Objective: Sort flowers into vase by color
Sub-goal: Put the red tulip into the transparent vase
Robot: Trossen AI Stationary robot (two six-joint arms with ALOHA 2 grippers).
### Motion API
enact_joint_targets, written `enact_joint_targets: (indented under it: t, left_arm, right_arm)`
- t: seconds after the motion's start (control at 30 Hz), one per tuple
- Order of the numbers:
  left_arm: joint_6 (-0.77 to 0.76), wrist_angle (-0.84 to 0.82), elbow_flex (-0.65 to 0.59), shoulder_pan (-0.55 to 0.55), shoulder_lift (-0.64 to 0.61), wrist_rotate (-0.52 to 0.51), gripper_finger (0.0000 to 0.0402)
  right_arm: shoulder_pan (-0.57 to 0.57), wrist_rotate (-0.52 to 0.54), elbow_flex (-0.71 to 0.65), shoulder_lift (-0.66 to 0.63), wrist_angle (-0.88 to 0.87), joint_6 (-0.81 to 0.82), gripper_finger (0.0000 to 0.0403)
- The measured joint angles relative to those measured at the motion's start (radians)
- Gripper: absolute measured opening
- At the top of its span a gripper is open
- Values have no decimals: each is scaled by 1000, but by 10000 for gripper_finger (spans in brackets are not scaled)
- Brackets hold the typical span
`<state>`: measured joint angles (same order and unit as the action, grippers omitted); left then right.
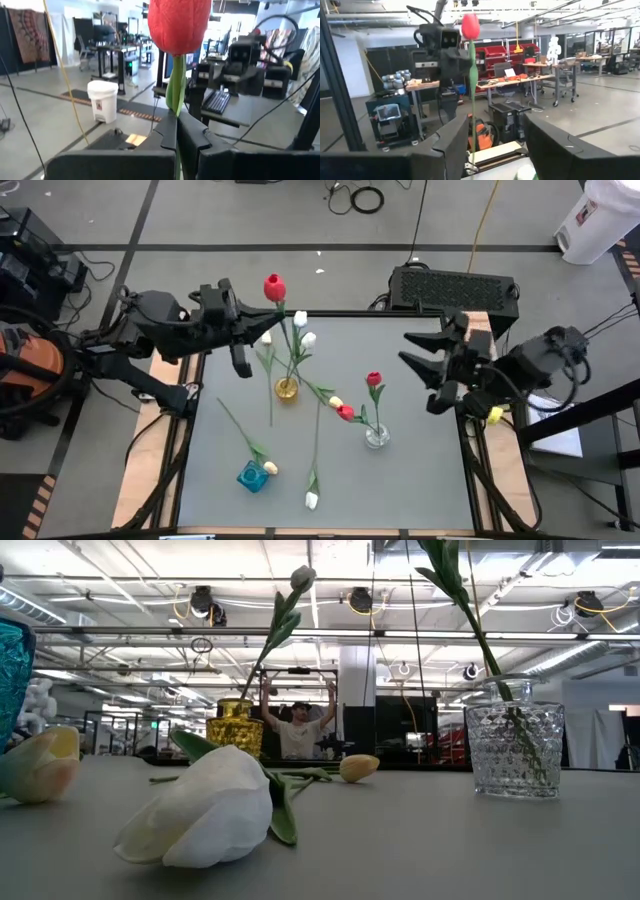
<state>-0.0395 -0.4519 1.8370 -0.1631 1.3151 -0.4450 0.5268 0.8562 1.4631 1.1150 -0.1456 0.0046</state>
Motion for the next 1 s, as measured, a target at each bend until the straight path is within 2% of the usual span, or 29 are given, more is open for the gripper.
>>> enact_joint_targets:
  t: [0.2, 0.53, 0.73, 1.0]
  left_arm:
    - [24, 27, 0, 0, 2, 0, 1]
    - [24, 26, 0, 0, 27, 23, 1]
    - [29, 44, -1, 28, 41, 63, 1]
    - [48, 102, -1, 73, 40, 123, 1]
  right_arm:
    - [-58, -37, 0, 62, 5, 48, 183]
    - [-200, -277, 31, 132, 29, 142, 183]
    - [-272, -388, 149, 200, -46, 137, 183]
    - [-319, -473, 326, 303, -155, 104, 183]
